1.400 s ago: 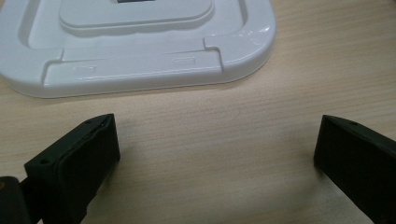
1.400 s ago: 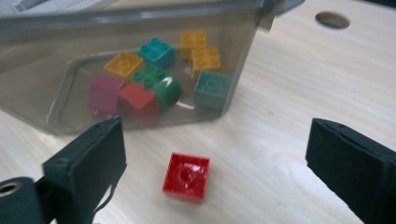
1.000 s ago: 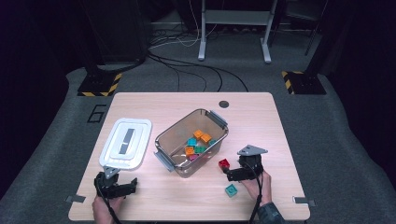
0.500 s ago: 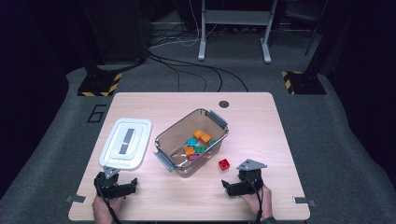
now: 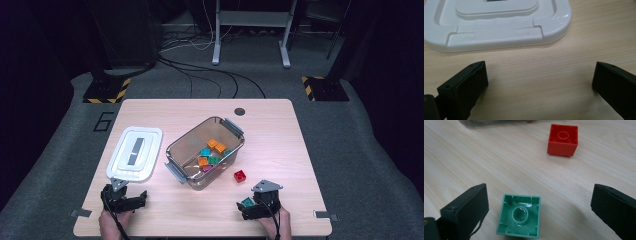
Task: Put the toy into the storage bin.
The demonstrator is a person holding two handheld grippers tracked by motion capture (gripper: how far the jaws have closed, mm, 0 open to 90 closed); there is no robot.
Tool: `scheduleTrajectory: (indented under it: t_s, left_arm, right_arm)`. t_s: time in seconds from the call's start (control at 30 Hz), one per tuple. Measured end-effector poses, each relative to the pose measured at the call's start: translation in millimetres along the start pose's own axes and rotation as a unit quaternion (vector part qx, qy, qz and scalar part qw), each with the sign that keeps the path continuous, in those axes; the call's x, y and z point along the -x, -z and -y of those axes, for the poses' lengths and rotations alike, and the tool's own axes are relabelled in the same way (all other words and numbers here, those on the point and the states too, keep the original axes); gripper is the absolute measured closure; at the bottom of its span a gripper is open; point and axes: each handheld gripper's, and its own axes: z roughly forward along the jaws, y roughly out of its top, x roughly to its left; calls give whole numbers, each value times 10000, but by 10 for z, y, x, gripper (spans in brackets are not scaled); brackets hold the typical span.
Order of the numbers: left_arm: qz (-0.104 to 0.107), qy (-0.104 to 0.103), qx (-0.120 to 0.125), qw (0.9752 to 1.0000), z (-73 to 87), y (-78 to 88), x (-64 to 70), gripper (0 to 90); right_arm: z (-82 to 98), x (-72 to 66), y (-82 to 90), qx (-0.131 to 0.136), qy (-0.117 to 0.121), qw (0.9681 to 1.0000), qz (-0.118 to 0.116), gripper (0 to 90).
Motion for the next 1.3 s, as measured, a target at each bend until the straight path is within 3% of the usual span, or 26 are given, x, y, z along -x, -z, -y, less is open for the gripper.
scheduleTrajectory:
  t_s: [0.13,0.53,0.8,1.3]
  left_arm:
    - [-2,-4,3,10000,0,0,-1,0]
    - [-3,-3,4,10000,0,0,0,0]
    - [0,1,1,10000,0,0,0,0]
    - [-1,3,2,10000,0,0,0,0]
  right_arm:
    - [36,-18,-15,-101,68,9999,-29,64]
    - [82,5,61,43,190,9998,22,575]
    - [65,50,53,127,115,9998,111,580]
    - [-122,162,44,366,78,9989,269,580]
